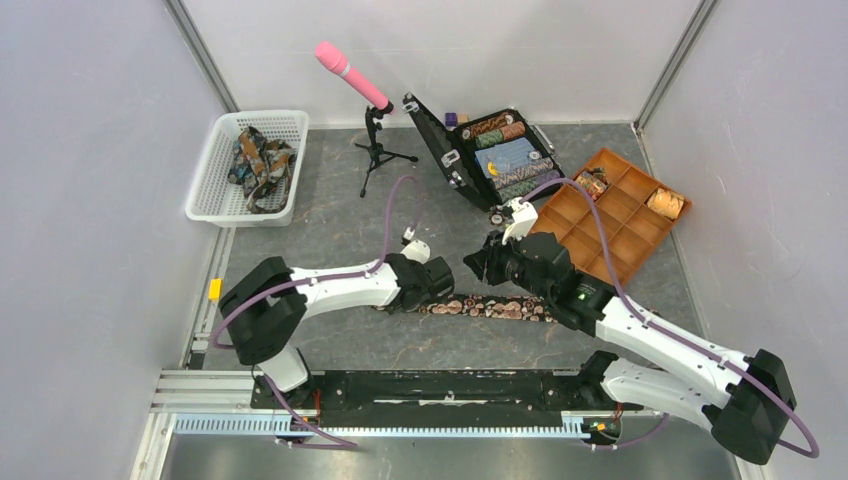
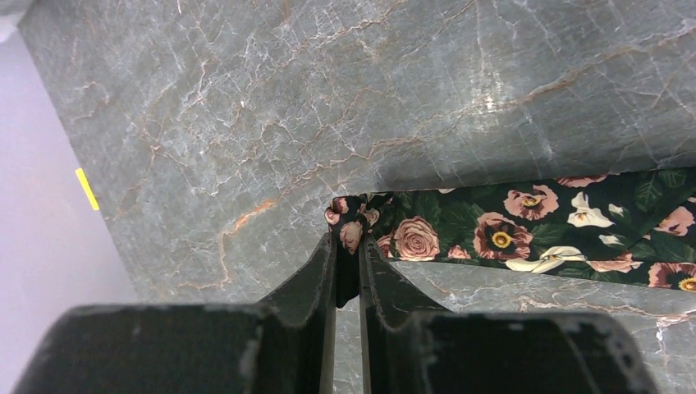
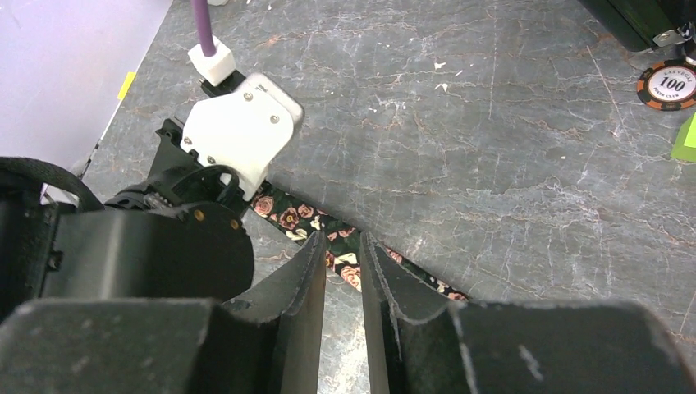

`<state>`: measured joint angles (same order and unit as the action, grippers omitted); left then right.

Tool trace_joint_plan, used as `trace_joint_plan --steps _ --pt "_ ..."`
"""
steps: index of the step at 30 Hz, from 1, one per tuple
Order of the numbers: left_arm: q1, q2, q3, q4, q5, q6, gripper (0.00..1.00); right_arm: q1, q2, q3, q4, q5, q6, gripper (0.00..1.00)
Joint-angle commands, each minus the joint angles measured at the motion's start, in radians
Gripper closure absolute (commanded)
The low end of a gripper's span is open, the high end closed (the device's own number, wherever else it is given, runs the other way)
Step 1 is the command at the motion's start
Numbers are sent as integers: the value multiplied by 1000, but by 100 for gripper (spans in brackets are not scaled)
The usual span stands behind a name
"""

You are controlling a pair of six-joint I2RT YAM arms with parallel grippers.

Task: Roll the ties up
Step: Roll the tie at the center of the board.

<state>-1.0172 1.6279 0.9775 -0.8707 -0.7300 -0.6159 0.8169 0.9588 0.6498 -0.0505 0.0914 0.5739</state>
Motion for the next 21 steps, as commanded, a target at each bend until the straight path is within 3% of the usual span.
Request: trace_joint_plan --steps 1,21 --pt "-40 56 67 -73 -101 -66 98 -4 -28 2 -2 29 -11 73" --pt "-151 262 149 -160 -163 -114 98 -39 -83 54 -47 79 -55 69"
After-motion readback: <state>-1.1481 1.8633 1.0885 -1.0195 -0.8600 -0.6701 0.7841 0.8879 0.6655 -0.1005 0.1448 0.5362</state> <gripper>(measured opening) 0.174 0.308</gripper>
